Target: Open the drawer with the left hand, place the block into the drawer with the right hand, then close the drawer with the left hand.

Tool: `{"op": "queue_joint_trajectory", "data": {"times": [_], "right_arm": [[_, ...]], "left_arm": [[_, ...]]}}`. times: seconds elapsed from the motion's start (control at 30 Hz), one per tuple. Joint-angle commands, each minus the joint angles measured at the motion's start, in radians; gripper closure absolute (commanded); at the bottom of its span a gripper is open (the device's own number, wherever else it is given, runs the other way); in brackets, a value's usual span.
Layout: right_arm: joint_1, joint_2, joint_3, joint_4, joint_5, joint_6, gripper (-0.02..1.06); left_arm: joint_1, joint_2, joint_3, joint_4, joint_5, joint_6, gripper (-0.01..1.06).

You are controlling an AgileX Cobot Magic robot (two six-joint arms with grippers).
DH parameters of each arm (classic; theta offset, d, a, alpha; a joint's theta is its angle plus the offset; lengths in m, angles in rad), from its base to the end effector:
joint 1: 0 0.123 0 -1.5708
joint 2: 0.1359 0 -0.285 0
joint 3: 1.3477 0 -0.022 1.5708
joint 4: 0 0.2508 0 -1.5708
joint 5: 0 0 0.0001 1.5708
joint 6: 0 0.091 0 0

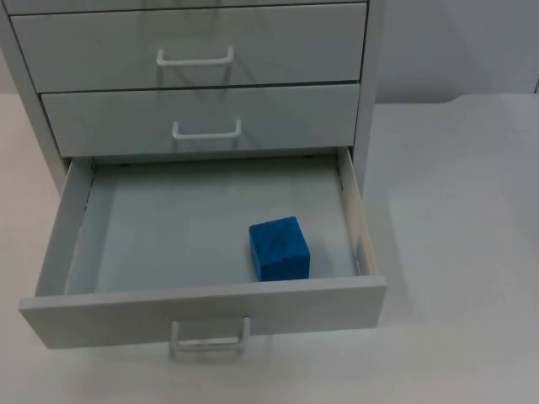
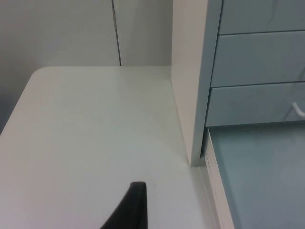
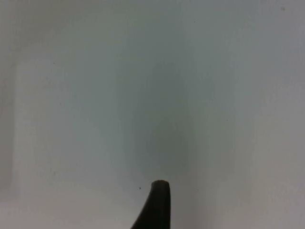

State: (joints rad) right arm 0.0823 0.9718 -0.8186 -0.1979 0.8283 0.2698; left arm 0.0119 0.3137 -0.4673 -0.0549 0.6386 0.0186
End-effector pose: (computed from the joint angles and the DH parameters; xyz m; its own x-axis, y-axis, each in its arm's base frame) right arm 0.1818 0.0018 0.3137 -0.7626 0.0708 -0.6430 0.1139 0.9932 -0.0257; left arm 0.0655 -0.0022 0.2928 -0.3870 -0.0301 -0.9216 0.0084 0.9993 -0.0362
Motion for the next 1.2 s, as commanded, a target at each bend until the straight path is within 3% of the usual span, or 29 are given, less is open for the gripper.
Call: {"op": "queue_joint_trajectory", "data": {"times": [0.0,0.17,0.23,0.3,0.33,0.4,0.47,0.8,1.0,1.17], "right_arm": [[0.000,-0.009,0.002,0.003,-0.002,-0.009,0.29],[0.000,-0.008,0.020,0.003,-0.014,-0.009,0.29],[0.000,-0.008,0.034,0.010,-0.014,-0.009,0.29],[0.000,-0.008,0.036,0.021,-0.012,-0.009,0.29],[0.000,-0.008,0.036,0.021,-0.012,-0.009,0.29],[0.000,-0.010,0.036,0.021,-0.010,-0.009,0.29],[0.000,-0.010,0.036,0.021,-0.010,-0.009,0.29],[0.000,-0.009,0.036,0.021,-0.014,-0.009,0.29],[0.000,-0.009,0.036,0.025,-0.014,-0.009,0.29],[0.000,-0.009,0.036,0.025,-0.014,-0.009,0.29]], "left_arm": [[-0.006,-0.006,0.004,-0.011,-0.016,0.005,0.00],[-0.006,-0.003,0.004,-0.009,-0.016,0.004,0.01],[-0.006,-0.003,0.004,-0.028,-0.016,0.004,0.13],[-0.006,-0.003,0.004,-0.039,-0.014,0.004,0.35],[-0.006,-0.003,0.004,-0.039,-0.014,0.004,0.35],[-0.006,-0.003,0.004,-0.042,-0.005,0.009,0.65],[-0.006,-0.003,0.002,-0.049,0.011,0.056,1.03],[-0.006,0.141,-0.135,-0.107,0.188,0.205,1.05],[-0.006,0.405,-0.316,-0.278,0.298,0.380,1.05],[-0.046,0.534,-0.358,-0.271,0.308,0.407,1.05]]}}
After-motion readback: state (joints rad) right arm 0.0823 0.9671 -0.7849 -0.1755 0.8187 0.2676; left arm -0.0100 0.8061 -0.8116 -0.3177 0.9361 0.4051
